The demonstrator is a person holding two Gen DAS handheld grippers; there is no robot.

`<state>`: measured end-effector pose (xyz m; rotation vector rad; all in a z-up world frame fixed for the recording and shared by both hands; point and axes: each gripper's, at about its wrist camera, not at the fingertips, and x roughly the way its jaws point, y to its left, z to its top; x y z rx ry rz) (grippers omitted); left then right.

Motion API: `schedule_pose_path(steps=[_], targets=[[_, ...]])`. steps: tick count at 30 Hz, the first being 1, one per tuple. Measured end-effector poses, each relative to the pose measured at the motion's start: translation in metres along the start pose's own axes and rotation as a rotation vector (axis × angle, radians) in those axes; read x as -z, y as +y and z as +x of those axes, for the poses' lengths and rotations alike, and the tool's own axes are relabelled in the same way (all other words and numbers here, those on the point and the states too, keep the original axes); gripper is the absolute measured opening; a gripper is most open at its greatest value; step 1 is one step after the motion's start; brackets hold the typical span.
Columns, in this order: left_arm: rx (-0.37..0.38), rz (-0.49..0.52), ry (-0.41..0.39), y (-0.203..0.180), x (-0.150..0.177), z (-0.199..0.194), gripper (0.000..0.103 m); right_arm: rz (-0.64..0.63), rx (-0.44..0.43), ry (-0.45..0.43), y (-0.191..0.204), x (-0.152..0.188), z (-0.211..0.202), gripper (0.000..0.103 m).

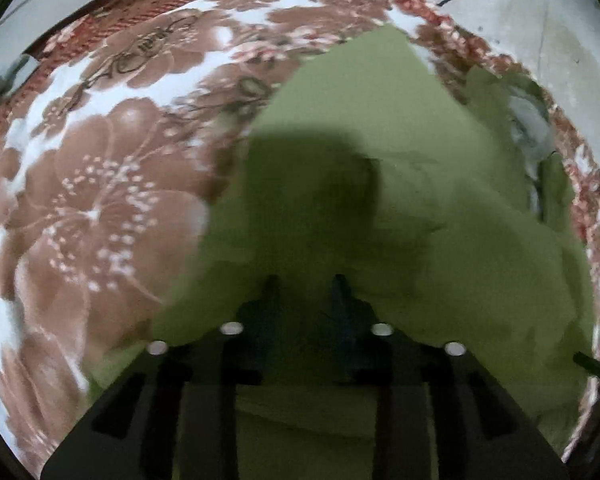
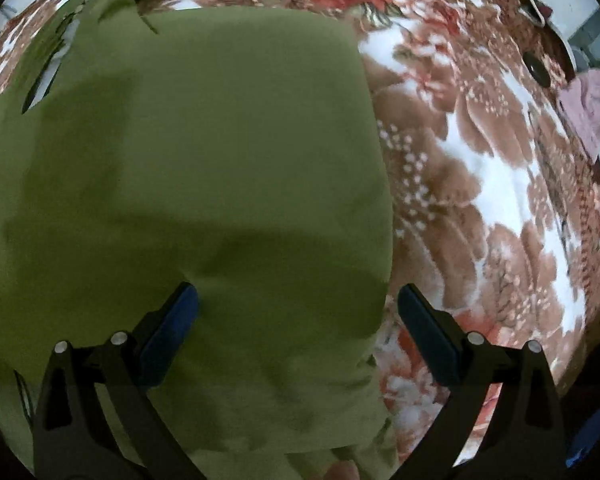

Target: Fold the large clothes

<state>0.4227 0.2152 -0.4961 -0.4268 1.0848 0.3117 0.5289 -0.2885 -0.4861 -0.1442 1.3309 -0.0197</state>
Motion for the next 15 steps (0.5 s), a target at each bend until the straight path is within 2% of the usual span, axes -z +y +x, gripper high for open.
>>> schedule_pose_path(steps=[2, 3, 4, 6, 10, 12, 15], targets=[[-0.058, 0.058, -0.024, -0.002, -0.001, -0.008, 0.027, 0.006, 0.031, 0.003, -0.002, 0.001, -0.005, 0.098], [-0.086, 0.092, -0.047, -0.006, -0.002, -0.016, 0.046, 0.008, 0.04, 0.007, -0.002, 0.001, -0.008, 0.098], [-0.087, 0.111, -0.065, -0.01, -0.003, -0.023, 0.059, 0.011, 0.037, 0.007, -0.002, 0.001, -0.013, 0.098], [-0.059, 0.18, -0.117, -0.024, -0.007, -0.042, 0.062, 0.013, 0.004, -0.039, 0.002, 0.002, -0.032, 0.098], [-0.012, 0.397, -0.201, -0.084, -0.002, -0.067, 0.075, -0.065, -0.065, -0.168, 0.034, -0.002, -0.07, 0.098], [0.009, 0.472, -0.203, -0.108, 0.005, -0.06, 0.079, -0.093, -0.098, -0.19, 0.053, -0.003, -0.072, 0.098], [0.008, 0.512, -0.153, -0.123, 0.013, -0.034, 0.078, -0.078, -0.133, -0.15, 0.071, -0.003, -0.053, 0.098]])
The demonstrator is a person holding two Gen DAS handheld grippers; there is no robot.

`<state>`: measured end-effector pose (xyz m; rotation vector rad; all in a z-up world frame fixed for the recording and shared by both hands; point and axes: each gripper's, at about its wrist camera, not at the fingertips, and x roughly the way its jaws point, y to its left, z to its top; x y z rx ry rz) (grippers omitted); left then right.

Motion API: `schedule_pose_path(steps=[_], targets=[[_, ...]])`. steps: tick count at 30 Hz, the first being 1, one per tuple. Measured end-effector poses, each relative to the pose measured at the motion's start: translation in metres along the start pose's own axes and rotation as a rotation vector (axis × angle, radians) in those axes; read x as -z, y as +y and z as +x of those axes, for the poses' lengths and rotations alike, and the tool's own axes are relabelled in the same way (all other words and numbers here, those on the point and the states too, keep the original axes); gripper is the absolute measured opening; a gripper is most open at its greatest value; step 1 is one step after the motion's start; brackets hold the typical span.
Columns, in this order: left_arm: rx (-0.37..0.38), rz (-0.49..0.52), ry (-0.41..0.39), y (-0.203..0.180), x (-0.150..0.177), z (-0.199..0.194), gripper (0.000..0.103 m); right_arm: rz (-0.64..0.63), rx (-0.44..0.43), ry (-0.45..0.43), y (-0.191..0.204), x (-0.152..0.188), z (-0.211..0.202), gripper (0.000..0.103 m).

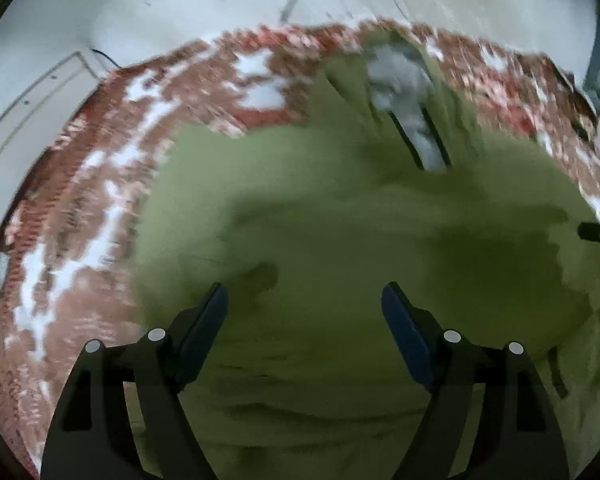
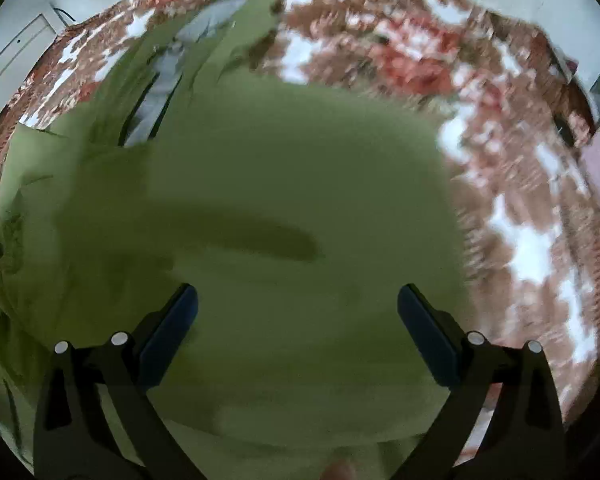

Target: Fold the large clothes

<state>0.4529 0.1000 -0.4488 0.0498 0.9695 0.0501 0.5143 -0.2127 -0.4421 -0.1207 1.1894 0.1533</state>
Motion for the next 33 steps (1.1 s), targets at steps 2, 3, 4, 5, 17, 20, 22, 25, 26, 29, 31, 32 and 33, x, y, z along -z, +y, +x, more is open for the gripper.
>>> schedule_pose_path(steps=[2, 3, 4, 5, 17, 20, 22, 25, 26, 29, 31, 32, 33], targets=[[0.001, 0.014, 0.043, -0.007, 0.008, 0.02, 0.078, 0.007, -0.003, 0.021, 0.006, 0.001, 0.011, 0.098], [-0.003, 0.019, 0.064, -0.009, 0.012, 0.027, 0.079, -0.015, 0.0, 0.027, 0.011, 0.005, 0.015, 0.098], [-0.017, 0.028, 0.105, -0.008, 0.017, 0.038, 0.079, -0.038, 0.016, 0.033, 0.013, 0.01, 0.02, 0.098], [-0.037, 0.042, 0.15, -0.007, 0.022, 0.048, 0.08, -0.051, 0.041, 0.042, 0.013, 0.013, 0.026, 0.098], [0.077, 0.047, 0.112, 0.031, -0.047, 0.017, 0.088, 0.164, -0.068, 0.03, -0.035, -0.04, -0.009, 0.098], [0.127, 0.022, 0.081, 0.043, -0.104, 0.028, 0.088, 0.123, -0.077, -0.029, -0.021, -0.1, -0.007, 0.098], [0.159, 0.01, 0.07, 0.043, -0.138, 0.038, 0.088, 0.102, -0.091, -0.065, -0.012, -0.139, 0.0, 0.098], [0.2, 0.019, 0.045, 0.036, -0.192, 0.064, 0.088, 0.051, -0.104, -0.095, -0.001, -0.196, 0.02, 0.098], [0.211, 0.027, 0.041, 0.033, -0.207, 0.075, 0.088, 0.038, -0.118, -0.101, 0.003, -0.217, 0.03, 0.098], [0.226, 0.042, 0.049, 0.02, -0.247, 0.111, 0.088, 0.044, -0.159, -0.103, 0.007, -0.263, 0.057, 0.098], [0.25, 0.049, 0.061, 0.009, -0.271, 0.139, 0.088, 0.024, -0.161, -0.106, 0.009, -0.287, 0.073, 0.098], [0.258, 0.057, 0.067, 0.004, -0.283, 0.153, 0.088, 0.012, -0.166, -0.11, 0.01, -0.306, 0.085, 0.098], [0.26, 0.071, 0.07, -0.002, -0.297, 0.17, 0.088, 0.008, -0.168, -0.117, 0.01, -0.32, 0.094, 0.098]])
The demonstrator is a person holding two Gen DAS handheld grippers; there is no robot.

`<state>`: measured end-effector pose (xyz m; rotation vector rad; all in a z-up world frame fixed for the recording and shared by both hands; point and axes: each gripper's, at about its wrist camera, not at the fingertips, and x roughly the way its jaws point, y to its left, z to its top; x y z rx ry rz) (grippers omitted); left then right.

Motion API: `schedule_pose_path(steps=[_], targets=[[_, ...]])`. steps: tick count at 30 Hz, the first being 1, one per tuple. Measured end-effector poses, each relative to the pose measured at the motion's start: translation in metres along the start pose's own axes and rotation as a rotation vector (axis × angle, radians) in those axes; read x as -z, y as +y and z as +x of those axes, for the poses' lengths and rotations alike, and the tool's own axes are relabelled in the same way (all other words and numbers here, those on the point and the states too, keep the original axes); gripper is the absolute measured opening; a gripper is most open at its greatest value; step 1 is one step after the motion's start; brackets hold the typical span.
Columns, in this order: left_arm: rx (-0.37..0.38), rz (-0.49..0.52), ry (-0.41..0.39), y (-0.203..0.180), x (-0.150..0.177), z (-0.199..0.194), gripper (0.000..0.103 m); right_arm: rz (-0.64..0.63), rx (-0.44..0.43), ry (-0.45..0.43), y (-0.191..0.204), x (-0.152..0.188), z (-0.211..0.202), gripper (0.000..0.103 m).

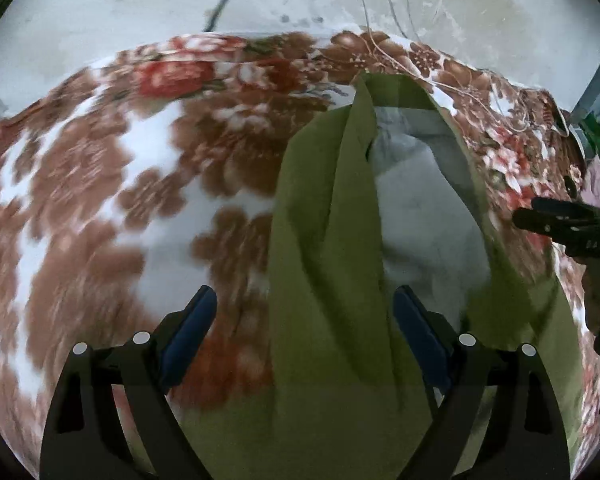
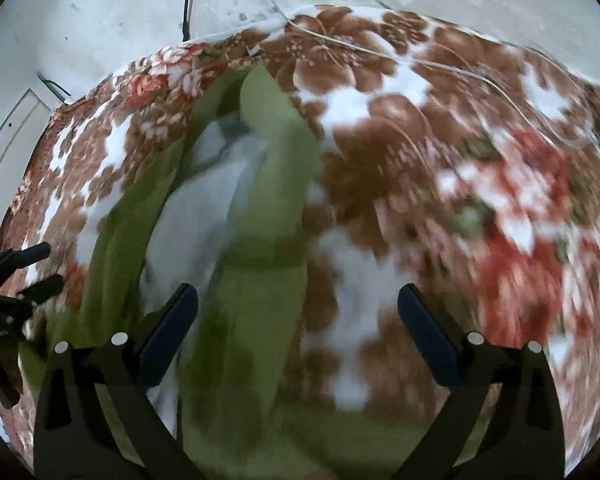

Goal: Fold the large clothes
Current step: 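Lift the jacket hem with the left tool while the right tool grasps the hem beside it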

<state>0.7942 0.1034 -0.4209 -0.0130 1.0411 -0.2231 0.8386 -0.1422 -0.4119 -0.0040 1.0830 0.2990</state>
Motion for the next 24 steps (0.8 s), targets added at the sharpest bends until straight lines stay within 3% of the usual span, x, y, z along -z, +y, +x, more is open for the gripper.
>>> schedule_pose_path(steps=[5, 9, 11, 12, 13, 16, 21, 24], targets=[[0.034, -0.009, 0.04, 0.01, -0.057, 0.059, 0.088, 0.049, -0.051, 0.0, -0.018, -0.053, 0.049, 0.098], [0.079, -0.053, 0.103, 0.017, -0.084, 0.106, 0.087, 0.081, -0.124, 0.028, -0.024, -0.074, 0.083, 0.097], [0.13, -0.101, 0.137, 0.02, -0.087, 0.123, 0.065, 0.091, -0.155, 0.065, -0.024, -0.076, 0.098, 0.067], [0.156, -0.116, 0.138, 0.02, -0.088, 0.125, 0.016, 0.082, -0.168, 0.092, -0.022, -0.076, 0.104, 0.031], [0.197, -0.117, 0.134, 0.016, -0.089, 0.124, 0.006, 0.062, -0.166, 0.103, -0.018, -0.075, 0.106, 0.008], [0.164, -0.033, 0.107, -0.001, -0.09, 0.11, 0.005, 0.007, -0.145, 0.054, -0.009, -0.069, 0.09, 0.006], [0.213, -0.021, -0.136, -0.011, -0.078, 0.013, 0.005, -0.107, -0.125, -0.134, 0.014, -0.053, 0.0, 0.006], [0.225, -0.022, -0.211, -0.017, -0.063, -0.036, 0.005, -0.196, -0.127, -0.246, 0.036, -0.033, -0.063, 0.006]])
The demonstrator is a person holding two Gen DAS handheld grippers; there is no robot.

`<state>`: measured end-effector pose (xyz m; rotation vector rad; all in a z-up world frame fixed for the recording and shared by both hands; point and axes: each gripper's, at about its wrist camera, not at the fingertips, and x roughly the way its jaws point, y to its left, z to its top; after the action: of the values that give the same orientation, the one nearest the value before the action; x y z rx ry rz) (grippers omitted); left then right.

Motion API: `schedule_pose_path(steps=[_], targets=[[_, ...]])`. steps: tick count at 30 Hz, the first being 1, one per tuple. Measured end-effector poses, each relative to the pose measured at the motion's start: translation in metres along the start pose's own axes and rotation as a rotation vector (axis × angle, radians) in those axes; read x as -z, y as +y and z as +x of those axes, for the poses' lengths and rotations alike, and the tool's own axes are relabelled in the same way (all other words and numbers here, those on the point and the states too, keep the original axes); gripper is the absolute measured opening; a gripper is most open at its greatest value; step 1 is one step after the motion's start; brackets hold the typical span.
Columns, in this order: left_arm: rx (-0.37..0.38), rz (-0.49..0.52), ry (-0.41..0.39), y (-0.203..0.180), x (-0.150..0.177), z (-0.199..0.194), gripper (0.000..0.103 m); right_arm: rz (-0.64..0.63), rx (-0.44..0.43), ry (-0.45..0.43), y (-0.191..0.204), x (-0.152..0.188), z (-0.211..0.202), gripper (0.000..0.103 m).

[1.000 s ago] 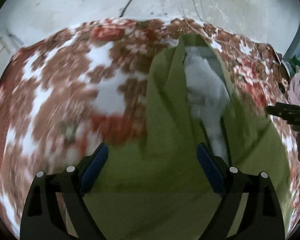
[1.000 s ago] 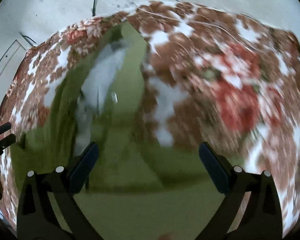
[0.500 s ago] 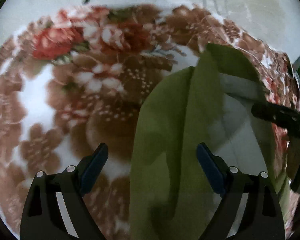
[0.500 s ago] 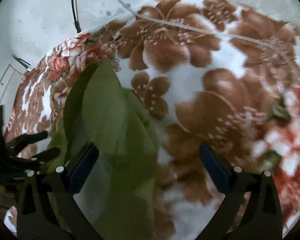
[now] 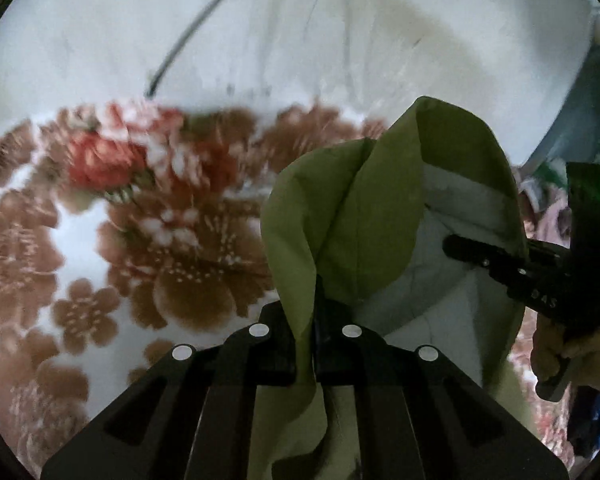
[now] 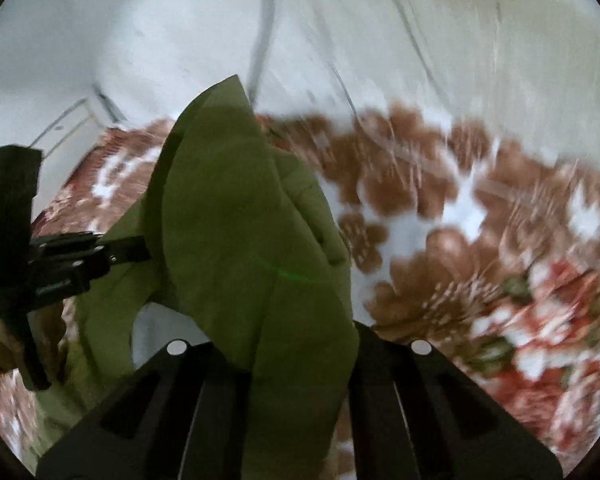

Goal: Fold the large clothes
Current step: 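Lift the jacket hem with the left tool while the right tool grasps the hem beside it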

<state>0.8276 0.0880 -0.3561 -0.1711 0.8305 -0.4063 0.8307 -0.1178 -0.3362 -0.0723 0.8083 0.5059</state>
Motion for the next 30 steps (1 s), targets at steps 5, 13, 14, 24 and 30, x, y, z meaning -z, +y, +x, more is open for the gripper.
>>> schedule_pose_path(steps=[5, 13, 14, 24, 30], targets=[[0.019, -0.007, -0.05, -0.025, 0.021, -0.071, 0.006, -0.087, -0.038, -0.066, 0.047, 0.016, -0.071, 0.006], [0.036, -0.033, -0.065, -0.05, 0.099, -0.148, 0.012, -0.213, -0.068, -0.055, 0.112, 0.086, -0.155, 0.012], [0.041, -0.041, -0.064, -0.052, 0.113, -0.156, 0.012, -0.23, -0.067, -0.051, 0.118, 0.096, -0.161, 0.013], [-0.006, -0.096, 0.049, -0.061, 0.259, -0.18, 0.016, -0.253, -0.067, 0.17, 0.152, 0.245, -0.188, 0.039], [-0.053, -0.106, 0.115, -0.064, 0.322, -0.18, 0.017, -0.138, -0.065, 0.346, 0.14, 0.317, -0.188, 0.085]])
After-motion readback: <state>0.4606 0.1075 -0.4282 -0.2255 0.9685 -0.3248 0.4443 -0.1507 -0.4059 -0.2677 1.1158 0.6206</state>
